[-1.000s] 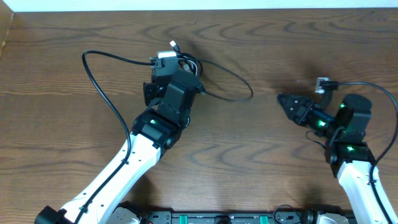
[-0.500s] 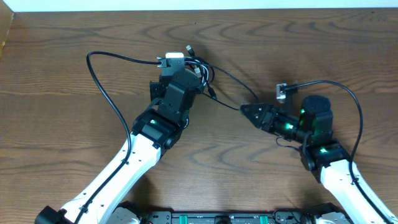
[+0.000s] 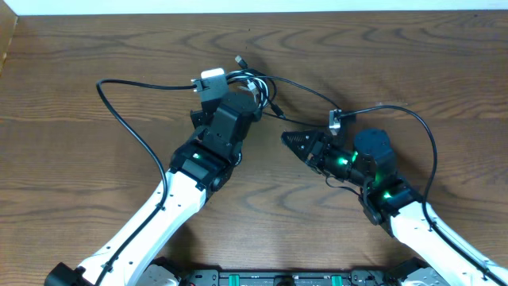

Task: Untangle cables

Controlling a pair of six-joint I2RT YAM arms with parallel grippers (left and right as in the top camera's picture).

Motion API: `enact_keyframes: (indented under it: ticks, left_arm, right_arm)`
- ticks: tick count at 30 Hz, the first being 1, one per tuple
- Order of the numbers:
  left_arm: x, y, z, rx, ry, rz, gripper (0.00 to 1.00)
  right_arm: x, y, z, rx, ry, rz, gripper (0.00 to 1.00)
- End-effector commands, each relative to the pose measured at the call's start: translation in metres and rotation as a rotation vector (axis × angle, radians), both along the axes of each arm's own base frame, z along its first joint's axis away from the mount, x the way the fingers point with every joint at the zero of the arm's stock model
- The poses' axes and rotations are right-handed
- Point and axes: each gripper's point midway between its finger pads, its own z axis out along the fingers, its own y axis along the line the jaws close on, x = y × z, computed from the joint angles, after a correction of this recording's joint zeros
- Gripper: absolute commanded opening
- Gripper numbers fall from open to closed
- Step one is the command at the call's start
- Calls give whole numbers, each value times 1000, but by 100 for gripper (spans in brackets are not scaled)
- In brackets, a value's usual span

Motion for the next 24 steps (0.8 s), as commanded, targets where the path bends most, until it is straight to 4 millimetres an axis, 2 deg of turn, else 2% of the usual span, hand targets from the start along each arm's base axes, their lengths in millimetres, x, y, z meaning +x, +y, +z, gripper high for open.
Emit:
enact_keyframes:
  ticks: [1,13,16,20,22,23,24]
  left_arm:
    - [-5,-8,8,-39,-22,-7,8]
    - [-19,-33,2,-22,4,-82,8]
    - [-23,-41,2,-22,4,-104,8]
    - [-26,-47,2,-22,4,-123,8]
    - [-26,-48,2,-19,5,-128,7]
    - [-26,-48,2,-17,7,-127,8]
    - [-27,-47,1,-15,9,-127,8]
  right_arm:
    - [11,6,-2,40,39,-83,57]
    - [30,10,-9,89,55,-155,52]
    - [31,9,-10,88,57,-167,47]
    - [32,8,-13,83,67,-172,29]
    - [32,7,-17,74,75,-180,16]
    - [33,7,-18,70,79,-183,4]
    - [33,7,-20,66,83,-183,1]
